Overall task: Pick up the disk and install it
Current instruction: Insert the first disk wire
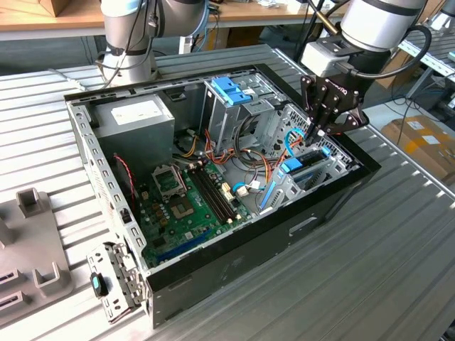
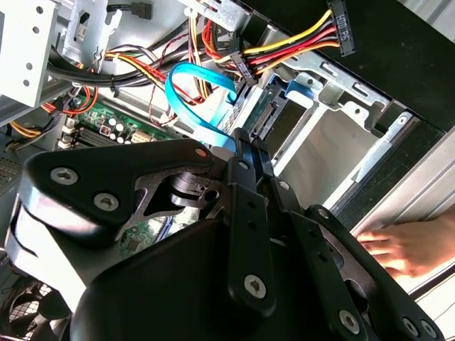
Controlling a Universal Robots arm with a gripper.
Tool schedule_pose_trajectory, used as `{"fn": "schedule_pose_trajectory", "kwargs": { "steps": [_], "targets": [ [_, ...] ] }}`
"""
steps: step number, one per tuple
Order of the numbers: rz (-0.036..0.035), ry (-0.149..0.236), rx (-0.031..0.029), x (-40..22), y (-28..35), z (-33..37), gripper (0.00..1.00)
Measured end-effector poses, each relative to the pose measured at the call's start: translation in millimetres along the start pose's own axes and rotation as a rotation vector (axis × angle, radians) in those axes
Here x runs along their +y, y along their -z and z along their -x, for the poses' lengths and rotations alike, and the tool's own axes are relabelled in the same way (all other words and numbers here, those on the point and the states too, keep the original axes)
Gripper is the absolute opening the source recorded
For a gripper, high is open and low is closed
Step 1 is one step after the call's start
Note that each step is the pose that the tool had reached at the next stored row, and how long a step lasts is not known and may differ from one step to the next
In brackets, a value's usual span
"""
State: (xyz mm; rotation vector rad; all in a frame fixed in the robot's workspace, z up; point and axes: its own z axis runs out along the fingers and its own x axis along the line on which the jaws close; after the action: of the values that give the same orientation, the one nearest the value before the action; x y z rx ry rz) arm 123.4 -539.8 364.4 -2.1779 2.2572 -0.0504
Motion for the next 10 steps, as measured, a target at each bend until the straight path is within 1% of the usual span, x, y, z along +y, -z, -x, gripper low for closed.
{"fn": "schedule_pose_trajectory", "kwargs": {
  "steps": [10],
  "targets": [
    [0.0000,0.000,0.0002,0.1,0.1,-0.3,0.16]
  ]
}}
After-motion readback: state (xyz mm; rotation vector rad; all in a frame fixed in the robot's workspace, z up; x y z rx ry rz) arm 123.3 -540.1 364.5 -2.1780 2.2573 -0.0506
